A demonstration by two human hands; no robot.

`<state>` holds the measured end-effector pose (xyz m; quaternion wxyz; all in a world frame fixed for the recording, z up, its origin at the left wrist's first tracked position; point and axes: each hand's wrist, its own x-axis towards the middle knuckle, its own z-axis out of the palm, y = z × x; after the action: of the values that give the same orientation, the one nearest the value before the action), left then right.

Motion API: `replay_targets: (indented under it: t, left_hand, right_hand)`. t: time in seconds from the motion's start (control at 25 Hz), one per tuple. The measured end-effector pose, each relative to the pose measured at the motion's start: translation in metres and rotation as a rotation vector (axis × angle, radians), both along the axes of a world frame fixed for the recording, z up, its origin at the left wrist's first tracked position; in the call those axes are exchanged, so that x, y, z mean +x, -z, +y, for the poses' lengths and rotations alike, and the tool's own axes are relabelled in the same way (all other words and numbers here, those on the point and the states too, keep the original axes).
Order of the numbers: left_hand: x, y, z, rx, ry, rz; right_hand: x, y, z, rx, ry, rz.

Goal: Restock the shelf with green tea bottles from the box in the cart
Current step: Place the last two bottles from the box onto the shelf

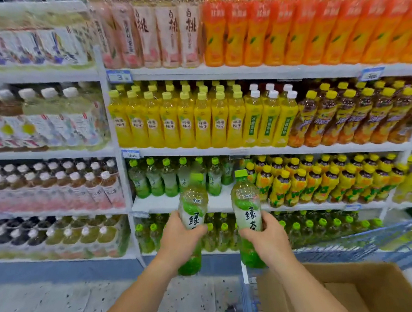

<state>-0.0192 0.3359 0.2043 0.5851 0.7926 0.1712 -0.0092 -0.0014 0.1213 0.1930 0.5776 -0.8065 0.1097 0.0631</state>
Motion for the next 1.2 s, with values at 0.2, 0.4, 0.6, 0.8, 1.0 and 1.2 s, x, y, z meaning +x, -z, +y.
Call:
replay_targets:
  t: [0.2,0.4,0.6,0.8,1.0,1.2]
  left_hand:
    - [0.081,0.039,0.063,0.003,0.113,-0.052]
    - [0.146,0.091,0.093,-0.008,0.194,-0.085]
    - [0.199,0.151,0.088,-0.011,0.220,-0.143]
    - [0.235,0.199,0.069,-0.028,0.264,-0.270]
    - [0.247,0.226,0.060,-0.016,0.226,-0.310]
    - [0.256,0.236,0.051,0.013,0.180,-0.336]
  right_hand:
    - [0.063,0.033,0.056,0.003,0.135,0.009]
    - [0.109,0.082,0.086,-0.023,0.207,0.022]
    - [0.167,0.147,0.080,-0.062,0.244,-0.018]
    - [0.227,0.211,0.062,-0.066,0.235,-0.143]
    - [0.267,0.256,0.057,-0.048,0.190,-0.250]
    - [0.286,0.282,0.058,0.082,0.178,-0.356]
